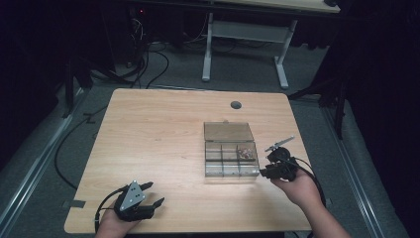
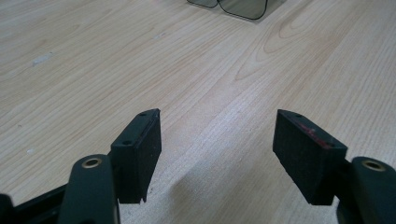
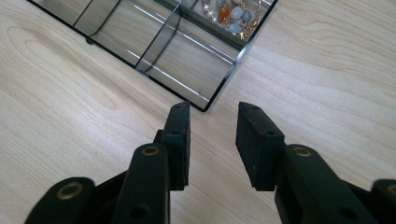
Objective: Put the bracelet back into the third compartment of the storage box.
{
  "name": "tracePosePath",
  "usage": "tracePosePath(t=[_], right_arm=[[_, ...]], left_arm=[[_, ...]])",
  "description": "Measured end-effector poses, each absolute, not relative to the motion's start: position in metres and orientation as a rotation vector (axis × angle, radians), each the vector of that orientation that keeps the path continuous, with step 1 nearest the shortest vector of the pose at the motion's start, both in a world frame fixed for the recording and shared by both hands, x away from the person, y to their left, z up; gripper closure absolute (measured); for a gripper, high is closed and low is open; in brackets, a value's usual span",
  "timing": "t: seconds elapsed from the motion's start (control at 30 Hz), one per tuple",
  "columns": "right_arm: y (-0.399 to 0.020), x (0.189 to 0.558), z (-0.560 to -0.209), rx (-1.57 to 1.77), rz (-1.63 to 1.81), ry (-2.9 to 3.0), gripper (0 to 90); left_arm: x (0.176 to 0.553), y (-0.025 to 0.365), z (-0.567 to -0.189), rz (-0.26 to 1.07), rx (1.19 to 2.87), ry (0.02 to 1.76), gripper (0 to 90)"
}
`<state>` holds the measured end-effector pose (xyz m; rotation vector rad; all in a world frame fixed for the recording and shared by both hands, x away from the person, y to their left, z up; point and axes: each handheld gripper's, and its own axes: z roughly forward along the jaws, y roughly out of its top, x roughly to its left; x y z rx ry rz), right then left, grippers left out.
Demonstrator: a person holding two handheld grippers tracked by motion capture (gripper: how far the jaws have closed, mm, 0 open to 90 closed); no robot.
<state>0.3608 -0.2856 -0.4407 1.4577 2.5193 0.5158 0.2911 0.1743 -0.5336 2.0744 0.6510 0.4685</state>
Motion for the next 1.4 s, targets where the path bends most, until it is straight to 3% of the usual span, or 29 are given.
tracePosePath(t=[1.1,1.4], right_arm=[[-0.315,0.284,-0.527,1.297,1.102,2.080,47.7],[-0.317,0.281,-0.527,1.300,1.125,2.057,46.2]], left_arm=[[0.291,0.178,-0.533,0.467,2.032,0.680,32.5],[0.292,0.177,-0.533,0.471,2.033,0.689,32.3]])
